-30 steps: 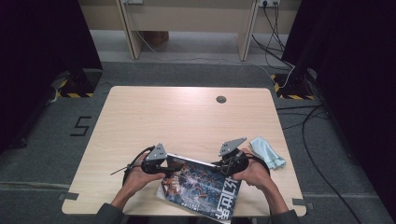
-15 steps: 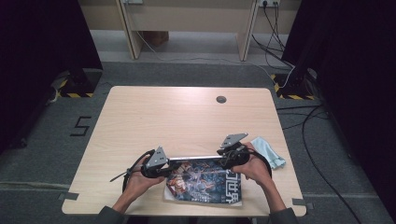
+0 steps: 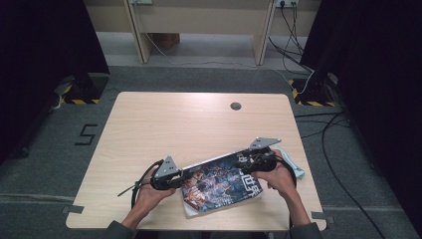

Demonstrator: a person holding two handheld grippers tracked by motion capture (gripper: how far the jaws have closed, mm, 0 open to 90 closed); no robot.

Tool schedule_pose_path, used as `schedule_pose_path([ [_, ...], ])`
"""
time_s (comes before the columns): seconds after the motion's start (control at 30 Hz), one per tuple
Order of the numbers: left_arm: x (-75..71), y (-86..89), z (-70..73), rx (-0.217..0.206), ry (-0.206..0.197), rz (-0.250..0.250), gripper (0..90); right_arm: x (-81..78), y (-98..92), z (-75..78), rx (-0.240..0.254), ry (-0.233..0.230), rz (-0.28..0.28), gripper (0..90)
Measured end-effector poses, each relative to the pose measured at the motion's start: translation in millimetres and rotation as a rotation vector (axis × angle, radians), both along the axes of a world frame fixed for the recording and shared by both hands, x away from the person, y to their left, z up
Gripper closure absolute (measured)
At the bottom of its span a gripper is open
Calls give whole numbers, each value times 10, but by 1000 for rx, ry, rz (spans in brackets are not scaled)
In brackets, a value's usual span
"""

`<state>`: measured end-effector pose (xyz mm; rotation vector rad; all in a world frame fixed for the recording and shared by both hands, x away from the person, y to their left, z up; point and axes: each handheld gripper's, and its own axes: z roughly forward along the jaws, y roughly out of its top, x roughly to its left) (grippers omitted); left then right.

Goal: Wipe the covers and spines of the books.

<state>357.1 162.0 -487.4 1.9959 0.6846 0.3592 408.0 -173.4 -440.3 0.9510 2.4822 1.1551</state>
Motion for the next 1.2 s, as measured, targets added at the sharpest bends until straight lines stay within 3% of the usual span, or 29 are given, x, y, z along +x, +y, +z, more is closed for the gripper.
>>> schedule_pose_path([
  [0.2, 0, 5, 10, -20, 13, 9, 822, 11, -265, 23, -46, -6, -114, 446],
  [0.43, 0, 2, 20, -21, 17, 17, 822, 14, -690, 46, -27, -1, -285, 389],
  [0.6, 10, 5, 21, -22, 22, 17, 821, 37, -934, -31, -47, 17, -369, 354],
  [0.73, 10, 2, 23, -21, 21, 17, 821, 65, -1058, -111, -59, 40, -414, 342],
  [0.9, 10, 2, 23, -20, 18, 15, 820, 75, -1189, -139, -83, 44, -456, 444],
  [1.2, 11, 2, 23, -25, 20, 18, 819, 107, -1360, -299, -117, 79, -506, 508],
])
